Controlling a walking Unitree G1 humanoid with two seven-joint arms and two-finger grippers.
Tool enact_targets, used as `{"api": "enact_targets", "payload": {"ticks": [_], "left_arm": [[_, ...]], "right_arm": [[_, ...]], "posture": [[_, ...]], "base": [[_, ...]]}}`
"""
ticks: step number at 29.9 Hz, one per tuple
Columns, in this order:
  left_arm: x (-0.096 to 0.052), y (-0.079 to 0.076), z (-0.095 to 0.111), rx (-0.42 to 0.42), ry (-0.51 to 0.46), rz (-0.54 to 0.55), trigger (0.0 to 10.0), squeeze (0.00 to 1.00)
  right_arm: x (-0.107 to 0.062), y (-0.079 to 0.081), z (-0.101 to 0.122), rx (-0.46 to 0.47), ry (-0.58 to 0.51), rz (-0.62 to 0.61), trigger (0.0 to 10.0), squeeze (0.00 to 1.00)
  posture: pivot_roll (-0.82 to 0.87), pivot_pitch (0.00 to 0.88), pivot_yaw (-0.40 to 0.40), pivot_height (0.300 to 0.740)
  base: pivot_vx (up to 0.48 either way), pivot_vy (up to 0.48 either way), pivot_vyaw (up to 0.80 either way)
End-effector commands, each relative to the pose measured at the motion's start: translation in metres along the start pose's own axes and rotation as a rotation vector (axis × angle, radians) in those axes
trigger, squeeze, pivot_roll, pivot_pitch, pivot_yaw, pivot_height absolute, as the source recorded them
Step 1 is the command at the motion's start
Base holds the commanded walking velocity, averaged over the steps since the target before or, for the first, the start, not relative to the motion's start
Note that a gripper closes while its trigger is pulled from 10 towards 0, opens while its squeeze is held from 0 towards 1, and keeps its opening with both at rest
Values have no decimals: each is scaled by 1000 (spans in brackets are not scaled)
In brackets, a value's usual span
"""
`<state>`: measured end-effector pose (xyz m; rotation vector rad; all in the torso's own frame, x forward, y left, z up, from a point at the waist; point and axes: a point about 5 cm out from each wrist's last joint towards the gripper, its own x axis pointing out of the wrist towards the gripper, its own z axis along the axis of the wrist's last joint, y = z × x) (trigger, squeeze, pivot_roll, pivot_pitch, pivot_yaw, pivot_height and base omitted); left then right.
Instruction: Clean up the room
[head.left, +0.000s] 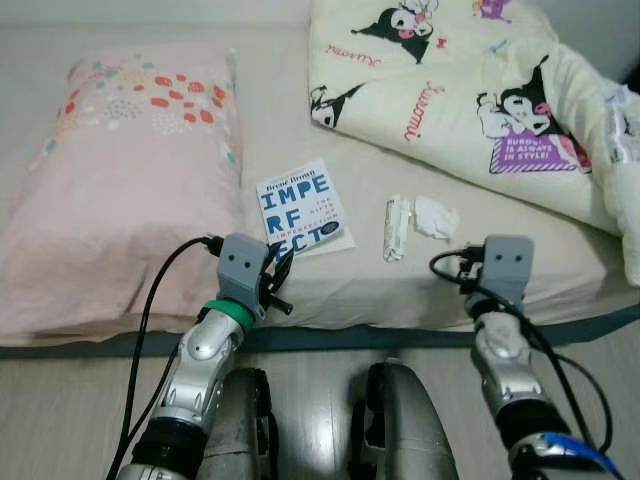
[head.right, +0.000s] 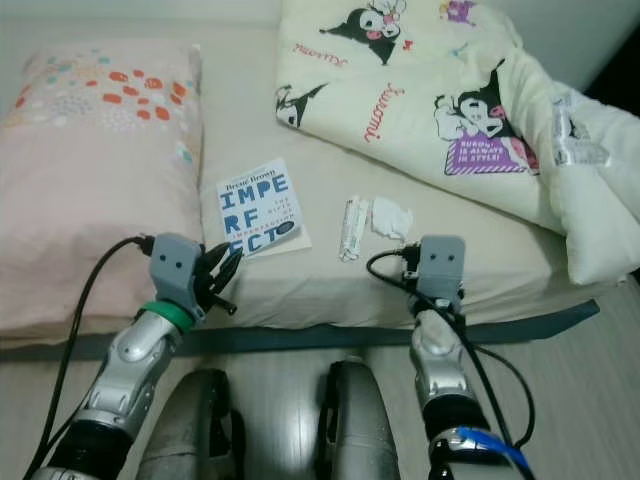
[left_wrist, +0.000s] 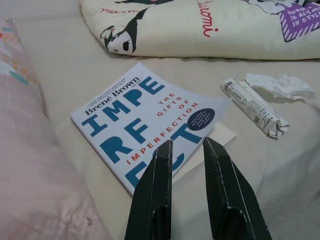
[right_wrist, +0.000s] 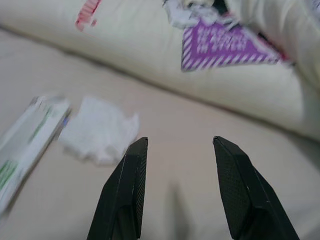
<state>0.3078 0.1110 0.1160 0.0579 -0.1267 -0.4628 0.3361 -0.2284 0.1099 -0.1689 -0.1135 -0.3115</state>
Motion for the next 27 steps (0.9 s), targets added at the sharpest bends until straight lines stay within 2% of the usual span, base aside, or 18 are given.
{"api": "enact_targets", "payload": {"ticks": [1,2,3,5,6,10,18,21,22,24,27], "left_arm": [[-6,-1,-2,0,16,-20,10000,0],[-6,-1,-2,0,16,-20,10000,0],[-7,0,0,7,12,-26,10000,0],[-8,0,0,9,12,-28,10000,0],[-8,0,1,16,14,-34,10000,0],[-10,-1,2,29,21,-54,10000,0],[-13,-2,14,52,9,-101,10000,0],[-19,-10,29,46,-15,-204,10000,0],[-19,-10,29,46,-15,-204,10000,0],[-26,-18,37,42,-22,-287,10000,0],[-29,-21,41,46,-24,-315,10000,0]], "right_arm": [[5,-10,-2,8,40,-10,10000,0],[5,-10,-2,8,40,-10,10000,0],[14,-20,2,26,63,-5,10000,745],[17,-23,3,39,76,-5,10000,745],[21,-30,2,50,114,-3,10000,1000],[28,-42,-1,101,192,14,10000,1000],[39,-51,8,163,226,43,10000,1000],[49,-55,21,142,204,64,10000,1000],[49,-55,21,142,204,64,10000,1000],[54,-57,32,193,154,86,10000,1000],[56,-57,34,199,159,109,10000,1000]], "posture": [[46,250,65,627],[46,250,65,627],[46,249,66,627],[46,249,66,627],[44,260,85,627],[56,268,92,627],[133,310,101,627],[185,350,114,627],[185,350,114,627],[207,366,122,627],[220,375,129,627]], "base": [[0,0,0],[0,0,0],[0,0,0],[0,0,0],[0,0,0],[0,0,0],[0,0,0],[0,0,0],[0,0,0],[0,0,0],[0,0,0]]}}
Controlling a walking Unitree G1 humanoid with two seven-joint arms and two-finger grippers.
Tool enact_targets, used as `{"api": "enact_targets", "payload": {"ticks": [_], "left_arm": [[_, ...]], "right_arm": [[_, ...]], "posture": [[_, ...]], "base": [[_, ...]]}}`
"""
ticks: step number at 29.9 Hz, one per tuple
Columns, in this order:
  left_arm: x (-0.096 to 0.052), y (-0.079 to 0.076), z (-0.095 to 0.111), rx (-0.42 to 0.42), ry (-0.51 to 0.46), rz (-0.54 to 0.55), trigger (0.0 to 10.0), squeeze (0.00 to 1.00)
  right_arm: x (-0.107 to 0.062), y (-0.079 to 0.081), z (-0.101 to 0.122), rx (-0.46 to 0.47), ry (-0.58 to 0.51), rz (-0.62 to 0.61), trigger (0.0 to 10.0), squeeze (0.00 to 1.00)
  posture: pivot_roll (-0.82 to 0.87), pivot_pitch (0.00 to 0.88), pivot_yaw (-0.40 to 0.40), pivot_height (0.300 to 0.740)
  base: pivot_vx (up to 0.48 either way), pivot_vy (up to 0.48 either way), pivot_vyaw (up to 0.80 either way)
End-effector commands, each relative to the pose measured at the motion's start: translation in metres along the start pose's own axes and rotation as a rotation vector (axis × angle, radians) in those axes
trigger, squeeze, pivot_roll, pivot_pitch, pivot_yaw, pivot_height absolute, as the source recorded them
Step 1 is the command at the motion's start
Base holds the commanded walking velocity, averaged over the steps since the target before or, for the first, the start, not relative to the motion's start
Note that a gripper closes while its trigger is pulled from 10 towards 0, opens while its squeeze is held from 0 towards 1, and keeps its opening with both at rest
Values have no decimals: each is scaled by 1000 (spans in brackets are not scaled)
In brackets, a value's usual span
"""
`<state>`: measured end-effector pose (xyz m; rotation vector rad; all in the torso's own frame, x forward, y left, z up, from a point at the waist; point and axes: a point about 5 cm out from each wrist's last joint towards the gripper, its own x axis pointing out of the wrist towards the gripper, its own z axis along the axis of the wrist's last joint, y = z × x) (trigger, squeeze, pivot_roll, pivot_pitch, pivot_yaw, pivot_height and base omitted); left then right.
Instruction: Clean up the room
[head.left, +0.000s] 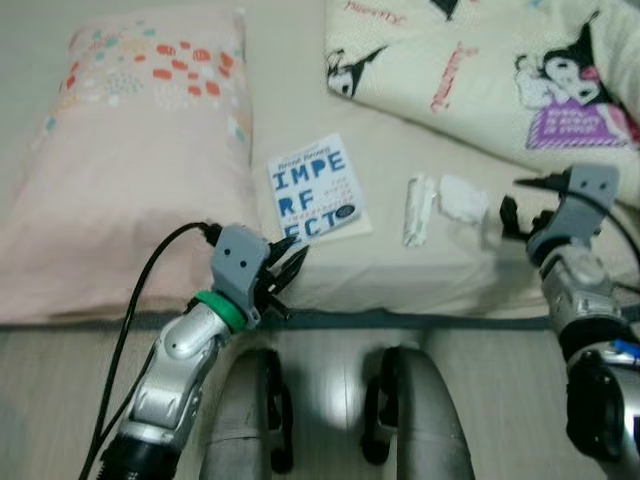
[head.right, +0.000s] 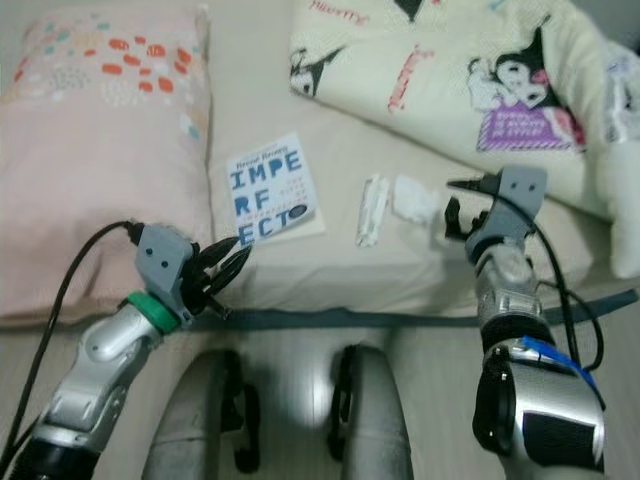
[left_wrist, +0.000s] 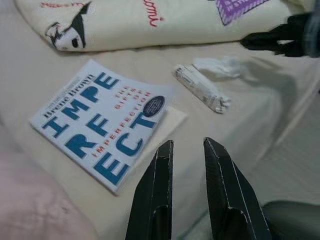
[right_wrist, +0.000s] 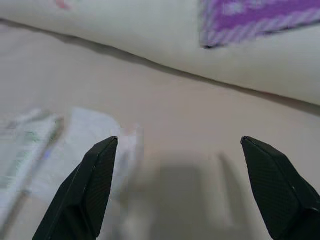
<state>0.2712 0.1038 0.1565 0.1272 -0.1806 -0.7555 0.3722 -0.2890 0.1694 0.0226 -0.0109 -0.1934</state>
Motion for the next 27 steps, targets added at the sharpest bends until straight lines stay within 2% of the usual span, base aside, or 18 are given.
{"api": "enact_targets", "payload": {"ticks": [1,7,12,13,18,19,20,21,23,24,25,26,27], "left_arm": [[-5,-6,-1,-17,16,-34,10000,0],[-8,-14,11,-9,2,-52,10000,0],[-9,-15,13,-2,8,-71,10000,0],[-10,-16,14,-3,12,-77,10000,0],[-12,-22,17,-20,12,-94,10000,0],[-11,-23,18,-24,14,-95,10000,0],[-11,-23,18,-24,14,-95,10000,0],[-11,-24,18,-27,13,-93,10000,0],[-11,-24,18,-27,13,-93,10000,0],[-11,-24,19,-29,14,-89,10000,0],[-11,-23,20,-29,13,-79,10000,0],[-11,-23,20,-29,13,-79,10000,0],[-12,-21,20,-27,15,-69,10000,0]], "right_arm": [[-3,-3,-11,18,50,14,10000,1000],[-2,3,-15,-49,135,107,10000,1000],[-2,2,-19,-120,197,107,10000,1000],[-2,2,-20,-138,208,110,10000,0],[-2,2,-18,-149,205,116,10000,0],[-1,1,-18,-149,202,108,9137,0],[-1,1,-18,-149,202,108,9137,0],[-1,0,-17,-143,196,96,4510,0],[-1,0,-17,-143,196,96,4510,0],[-1,-1,-16,-138,190,88,3451,0],[-1,-2,-15,-131,182,80,941,0],[-1,-2,-15,-131,182,80,941,0],[-1,-2,-14,-131,179,78,0,0]], "posture": [[228,384,130,627],[248,404,125,627],[247,405,111,627],[244,408,107,627],[240,401,104,627],[240,408,102,627],[240,408,102,627],[240,408,98,627],[240,408,98,627],[241,404,95,627],[246,398,91,627],[246,398,91,627],[246,400,91,627]], "base": [[0,0,0],[0,0,0],[0,0,0],[0,0,0],[0,0,0],[0,0,0],[0,0,0],[0,0,0],[0,0,0],[0,0,0],[0,0,0],[0,0,0],[0,0,0]]}}
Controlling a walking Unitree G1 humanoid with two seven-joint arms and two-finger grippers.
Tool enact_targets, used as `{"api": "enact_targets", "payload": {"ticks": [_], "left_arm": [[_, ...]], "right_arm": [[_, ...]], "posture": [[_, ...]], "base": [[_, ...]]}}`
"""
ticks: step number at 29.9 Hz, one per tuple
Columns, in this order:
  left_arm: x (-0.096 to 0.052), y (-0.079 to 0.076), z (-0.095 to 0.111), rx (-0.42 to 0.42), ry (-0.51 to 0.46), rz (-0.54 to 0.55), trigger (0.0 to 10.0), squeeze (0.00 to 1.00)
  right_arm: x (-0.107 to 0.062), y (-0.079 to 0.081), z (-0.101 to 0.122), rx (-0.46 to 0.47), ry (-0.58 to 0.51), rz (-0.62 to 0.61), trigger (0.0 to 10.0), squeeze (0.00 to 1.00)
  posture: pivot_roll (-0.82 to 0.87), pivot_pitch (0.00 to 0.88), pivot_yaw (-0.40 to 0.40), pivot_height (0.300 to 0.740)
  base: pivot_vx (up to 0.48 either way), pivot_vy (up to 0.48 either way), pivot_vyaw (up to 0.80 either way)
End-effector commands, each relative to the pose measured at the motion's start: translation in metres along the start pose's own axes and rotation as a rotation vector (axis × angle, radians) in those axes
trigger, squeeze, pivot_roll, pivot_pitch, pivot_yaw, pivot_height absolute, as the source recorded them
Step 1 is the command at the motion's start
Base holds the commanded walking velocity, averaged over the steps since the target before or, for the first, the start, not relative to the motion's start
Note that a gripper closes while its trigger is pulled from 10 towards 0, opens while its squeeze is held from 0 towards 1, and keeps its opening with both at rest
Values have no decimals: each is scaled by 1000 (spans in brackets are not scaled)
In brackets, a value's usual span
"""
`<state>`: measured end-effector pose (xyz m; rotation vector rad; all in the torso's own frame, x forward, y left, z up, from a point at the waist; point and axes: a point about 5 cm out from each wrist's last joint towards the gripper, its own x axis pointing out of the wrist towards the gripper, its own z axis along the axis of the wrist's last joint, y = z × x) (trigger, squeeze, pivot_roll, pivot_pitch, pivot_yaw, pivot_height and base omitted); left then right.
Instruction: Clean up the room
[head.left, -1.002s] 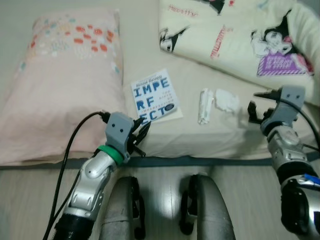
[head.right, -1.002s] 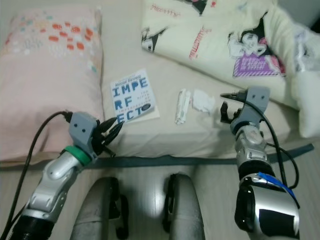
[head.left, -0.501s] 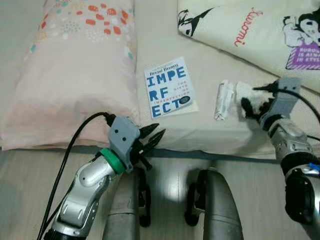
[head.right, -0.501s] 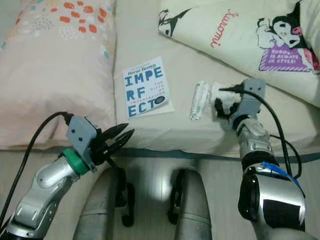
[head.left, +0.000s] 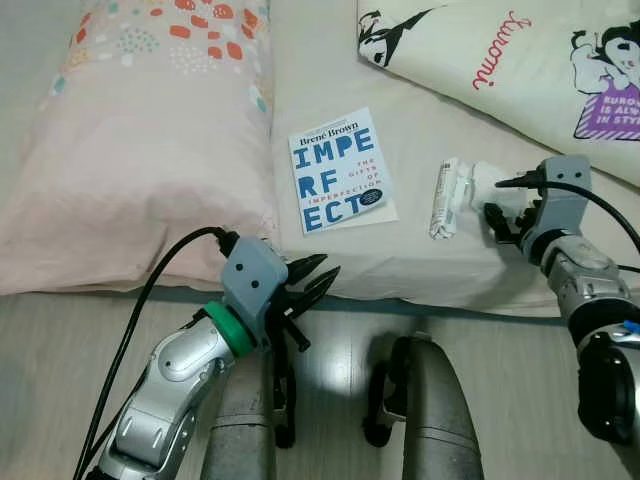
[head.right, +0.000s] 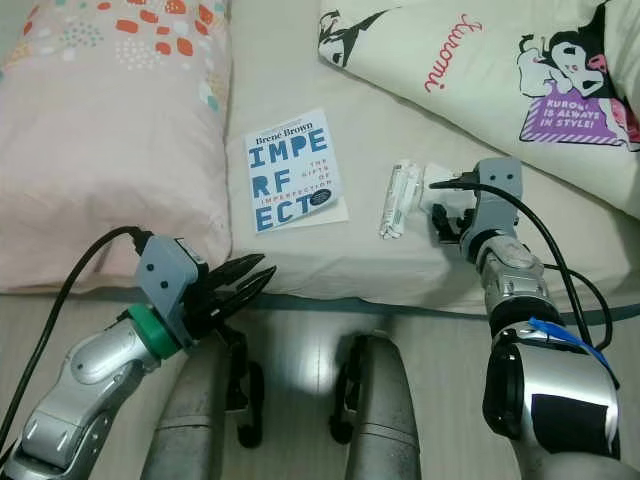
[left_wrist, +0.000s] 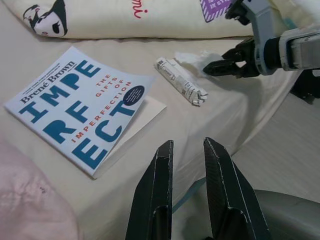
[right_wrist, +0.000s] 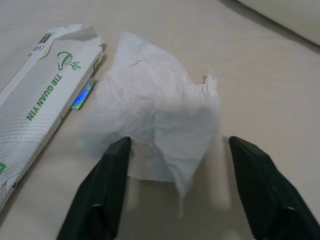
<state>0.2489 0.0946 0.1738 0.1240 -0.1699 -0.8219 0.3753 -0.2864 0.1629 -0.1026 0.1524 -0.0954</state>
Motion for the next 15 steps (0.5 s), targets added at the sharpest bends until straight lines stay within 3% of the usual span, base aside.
{"api": "enact_targets", "payload": {"ticks": [1,15], "left_arm": [[-4,-3,-2,-17,11,-3,10000,0],[-5,-1,0,-3,29,-25,10000,0]], "right_arm": [[-3,-4,-9,12,28,-16,0,0],[-3,-5,-8,3,21,-16,0,0]], "posture": [[246,400,91,627],[261,392,100,627]], "base": [[0,0,0],[0,0,0]]}}
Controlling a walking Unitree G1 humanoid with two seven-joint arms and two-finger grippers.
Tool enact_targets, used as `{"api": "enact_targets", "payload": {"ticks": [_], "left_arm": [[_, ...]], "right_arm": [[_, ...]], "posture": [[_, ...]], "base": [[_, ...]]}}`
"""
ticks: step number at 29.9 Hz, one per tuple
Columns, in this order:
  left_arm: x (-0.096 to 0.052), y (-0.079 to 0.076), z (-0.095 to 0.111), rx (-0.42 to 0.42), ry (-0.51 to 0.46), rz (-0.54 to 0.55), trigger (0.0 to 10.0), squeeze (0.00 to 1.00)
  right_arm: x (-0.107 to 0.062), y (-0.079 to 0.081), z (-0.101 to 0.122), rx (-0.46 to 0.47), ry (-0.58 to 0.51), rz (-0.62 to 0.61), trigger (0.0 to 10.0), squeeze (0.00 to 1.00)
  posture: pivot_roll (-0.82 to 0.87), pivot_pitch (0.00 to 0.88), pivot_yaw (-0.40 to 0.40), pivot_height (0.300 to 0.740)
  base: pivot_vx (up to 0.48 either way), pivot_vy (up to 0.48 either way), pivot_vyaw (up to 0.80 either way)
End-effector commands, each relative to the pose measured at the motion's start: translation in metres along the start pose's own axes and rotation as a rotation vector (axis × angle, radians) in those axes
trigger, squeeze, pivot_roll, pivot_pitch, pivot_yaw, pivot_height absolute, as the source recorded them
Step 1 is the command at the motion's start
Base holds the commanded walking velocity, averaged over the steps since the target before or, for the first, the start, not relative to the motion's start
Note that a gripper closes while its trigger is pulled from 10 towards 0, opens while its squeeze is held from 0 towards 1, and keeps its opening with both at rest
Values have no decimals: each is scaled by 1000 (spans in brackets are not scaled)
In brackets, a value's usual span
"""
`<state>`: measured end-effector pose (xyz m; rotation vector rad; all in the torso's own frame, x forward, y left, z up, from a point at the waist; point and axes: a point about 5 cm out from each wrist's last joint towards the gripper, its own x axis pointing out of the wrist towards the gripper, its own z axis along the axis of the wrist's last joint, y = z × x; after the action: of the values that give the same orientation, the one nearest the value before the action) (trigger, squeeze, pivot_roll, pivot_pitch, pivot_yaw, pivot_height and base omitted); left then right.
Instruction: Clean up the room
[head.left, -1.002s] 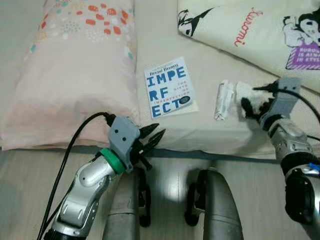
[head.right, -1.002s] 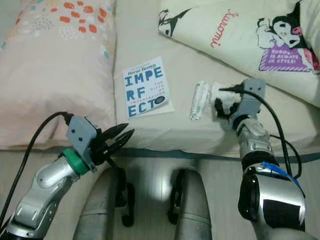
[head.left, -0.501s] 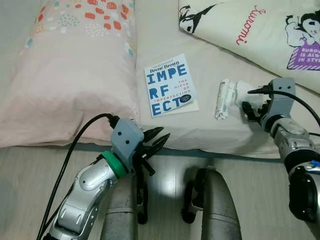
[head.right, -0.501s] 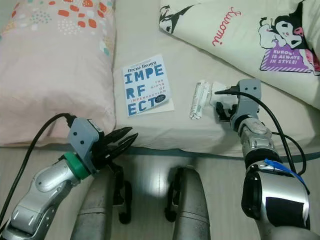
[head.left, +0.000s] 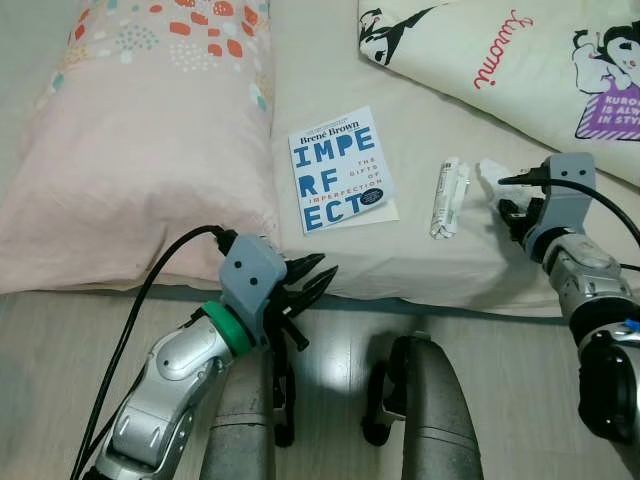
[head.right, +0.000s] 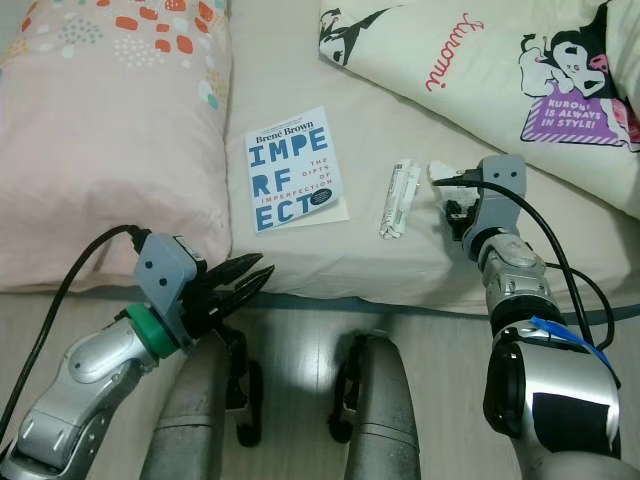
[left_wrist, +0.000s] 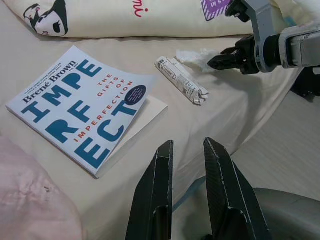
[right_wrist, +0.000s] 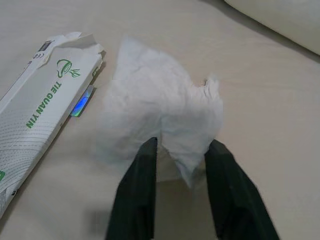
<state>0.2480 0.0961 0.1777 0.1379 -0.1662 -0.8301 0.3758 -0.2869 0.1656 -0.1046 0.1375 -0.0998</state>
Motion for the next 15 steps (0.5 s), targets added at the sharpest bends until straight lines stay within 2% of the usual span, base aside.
{"api": "enact_targets", "payload": {"ticks": [1,9,12,15], "left_arm": [[-3,-3,-4,-13,20,-15,10000,0],[-4,0,-3,-5,24,-8,10000,0],[-5,1,-4,-1,24,-8,10000,0],[-4,-1,-3,-4,17,-19,10000,0]], "right_arm": [[-3,-4,-10,4,35,-10,0,0],[-3,-5,-9,8,28,-12,0,0],[-1,0,-5,33,12,-13,0,0],[3,11,-1,44,-2,6,0,0]], "posture": [[261,392,100,627],[257,380,96,627],[237,368,92,627],[212,347,89,627]], "base": [[0,0,0],[0,0,0],[0,0,0],[0,0,0]]}}
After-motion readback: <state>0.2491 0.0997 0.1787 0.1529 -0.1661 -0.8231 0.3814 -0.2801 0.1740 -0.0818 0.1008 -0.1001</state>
